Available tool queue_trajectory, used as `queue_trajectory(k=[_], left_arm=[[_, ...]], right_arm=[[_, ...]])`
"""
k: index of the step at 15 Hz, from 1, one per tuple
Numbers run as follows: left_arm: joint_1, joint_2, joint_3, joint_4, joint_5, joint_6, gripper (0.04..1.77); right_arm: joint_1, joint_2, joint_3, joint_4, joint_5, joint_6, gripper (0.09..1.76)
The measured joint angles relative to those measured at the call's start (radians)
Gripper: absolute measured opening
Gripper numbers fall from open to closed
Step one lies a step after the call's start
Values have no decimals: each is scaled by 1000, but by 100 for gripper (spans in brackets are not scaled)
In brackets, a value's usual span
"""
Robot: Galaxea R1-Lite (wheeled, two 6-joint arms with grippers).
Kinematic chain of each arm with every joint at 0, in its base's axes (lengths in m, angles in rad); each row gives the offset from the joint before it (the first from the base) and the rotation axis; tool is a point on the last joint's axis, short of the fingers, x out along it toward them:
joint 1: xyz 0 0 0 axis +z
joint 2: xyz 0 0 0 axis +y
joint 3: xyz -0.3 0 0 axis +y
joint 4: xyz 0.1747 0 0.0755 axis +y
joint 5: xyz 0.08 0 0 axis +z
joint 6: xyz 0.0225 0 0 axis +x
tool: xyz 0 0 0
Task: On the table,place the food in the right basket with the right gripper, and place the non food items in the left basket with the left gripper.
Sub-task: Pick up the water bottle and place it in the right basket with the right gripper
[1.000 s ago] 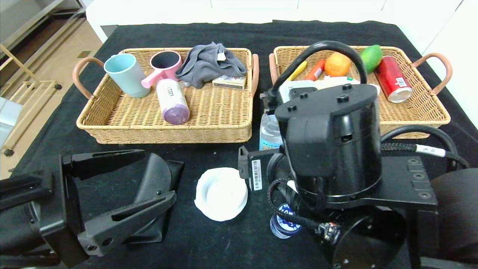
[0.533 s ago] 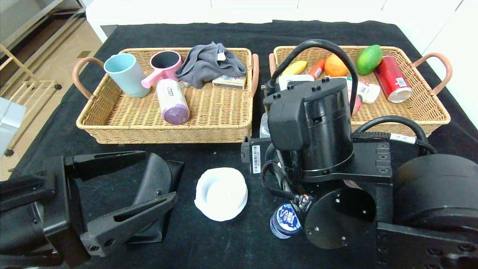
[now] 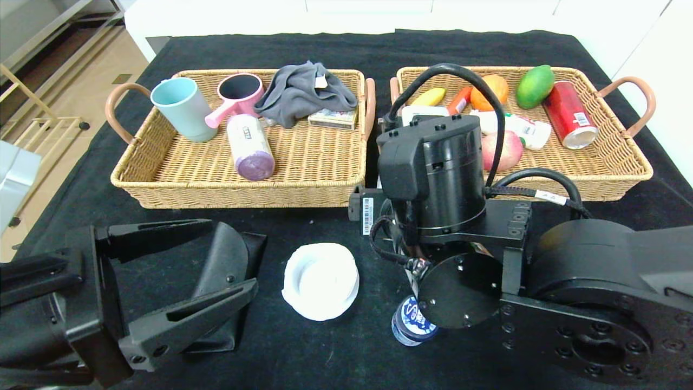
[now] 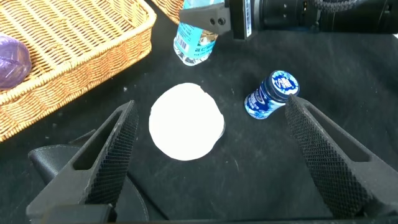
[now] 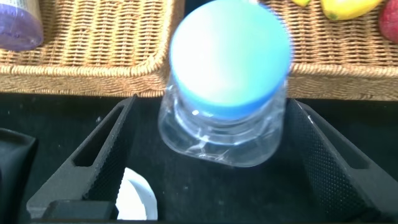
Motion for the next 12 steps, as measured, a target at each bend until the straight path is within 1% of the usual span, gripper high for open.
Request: queue_trajectory(k=[3,7,8,9,11,12], left_arm=[[0,0,0,-1,0,0,172],[0,2,0,0,0,-1,172],[0,2,0,0,0,-1,172],[0,3,1,1,0,-1,172],[0,4,1,0,0,0,172],[0,4,2,0,0,0,172]], right_arm=[[-7,20,-23,0,-2,-2,171],[-15,37,-41,0,-29,-2,171],[-18,39,-41,0,-30,-1,159],[-21,40,-41,0,-30,-1,140],[-23,41,-42,0,-30,-1,111],[-24,42,-42,0,-30,-1,106]])
